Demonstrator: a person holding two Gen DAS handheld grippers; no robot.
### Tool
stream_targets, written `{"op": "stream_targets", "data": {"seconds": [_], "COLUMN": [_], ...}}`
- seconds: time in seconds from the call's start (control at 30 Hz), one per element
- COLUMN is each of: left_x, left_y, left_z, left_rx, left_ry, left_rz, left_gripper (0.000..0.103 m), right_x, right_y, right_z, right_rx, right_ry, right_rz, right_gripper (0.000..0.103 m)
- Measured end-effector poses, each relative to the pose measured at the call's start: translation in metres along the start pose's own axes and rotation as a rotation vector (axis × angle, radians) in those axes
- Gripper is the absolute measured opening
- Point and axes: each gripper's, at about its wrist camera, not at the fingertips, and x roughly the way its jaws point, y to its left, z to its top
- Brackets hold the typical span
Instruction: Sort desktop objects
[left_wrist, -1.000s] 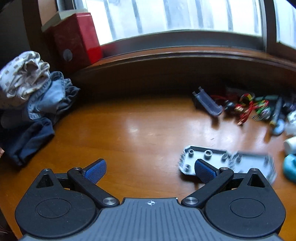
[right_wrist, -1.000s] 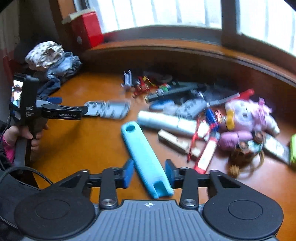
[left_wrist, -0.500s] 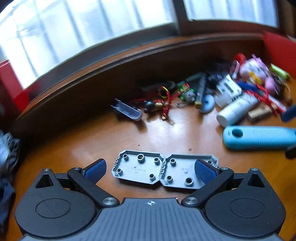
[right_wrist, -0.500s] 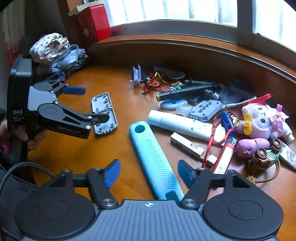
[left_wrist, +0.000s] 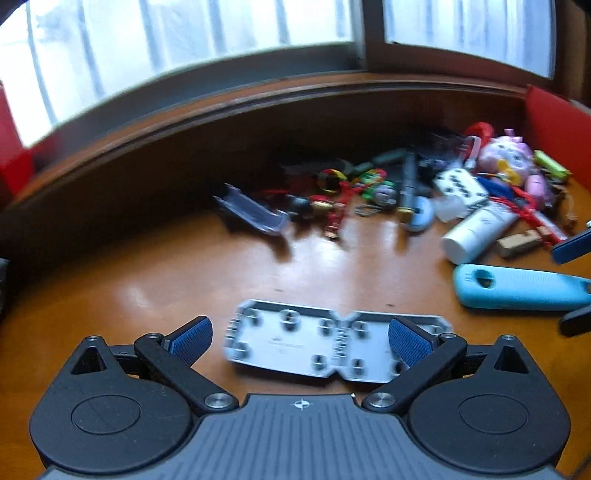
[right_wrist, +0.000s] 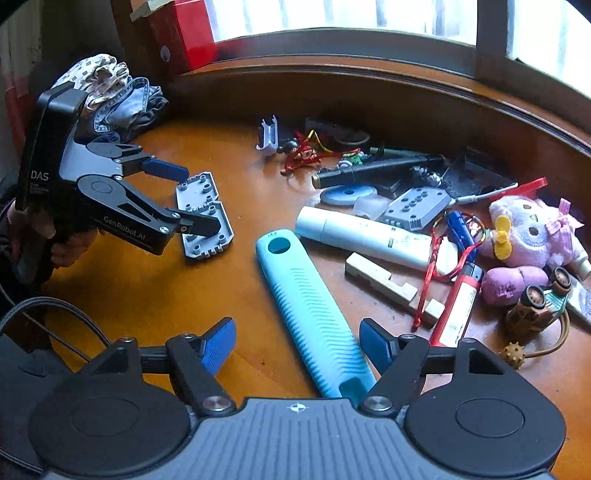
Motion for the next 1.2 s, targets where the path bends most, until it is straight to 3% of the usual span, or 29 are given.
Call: {"op": "stream_targets", "data": {"seconds": [0.1, 0.17, 0.27, 0.37, 0.63, 0.8, 0.87, 0.93, 1.03, 1.1, 1.2], "left_x": [0.002, 0.007, 0.014, 0.009, -0.02, -0.028, -0.028, -0.019, -0.003, 0.007, 0.019], "left_y": [0.011, 0.019, 0.031, 0.037, 0.008, -0.008, -0.013, -0.017, -0.018, -0.016, -0.006], "left_z": [0.003, 0.006, 0.003, -0.007, -0.018, -0.005, 0.002, 0.009, 0.02, 0.025, 0.028], "left_rx": [-0.018, -0.052, -0.131, -0.19, -0.098, 0.08, 0.174, 0.33, 0.493, 0.533, 0.485], "left_ry": [-0.027, -0.022, 0.007, 0.018, 0.008, -0.029, -0.037, -0.017, 0.034, 0.071, 0.111], "left_rz": [0.018, 0.003, -0.063, -0.158, -0.32, -0.219, -0.177, -0.186, -0.214, -0.236, -0.297], "left_gripper": [0.103, 0.103, 0.101, 0.1, 0.1, 0.101, 0.101, 0.101, 0.101, 0.101, 0.102], "right_x": [-0.004, -0.001, 0.008, 0.017, 0.042, 0.051, 0.041, 0.03, 0.02, 0.017, 0.011], "right_y": [0.01, 0.02, 0.027, 0.027, 0.025, 0.023, 0.019, 0.017, 0.011, 0.004, -0.006], "right_z": [0.009, 0.019, 0.028, 0.032, 0.044, 0.049, 0.046, 0.041, 0.034, 0.029, 0.021], "right_rx": [-0.074, -0.149, -0.182, -0.172, -0.145, -0.133, -0.135, -0.165, -0.193, -0.171, -0.115], "right_ry": [-0.046, -0.057, -0.046, -0.042, -0.032, -0.033, -0.05, -0.055, -0.019, 0.001, 0.008], "right_rz": [0.018, 0.068, 0.107, 0.099, 0.079, 0.072, 0.081, 0.082, 0.083, 0.074, 0.052], "right_gripper": [0.064, 0.042, 0.032, 0.031, 0.029, 0.033, 0.05, 0.06, 0.06, 0.06, 0.06]}}
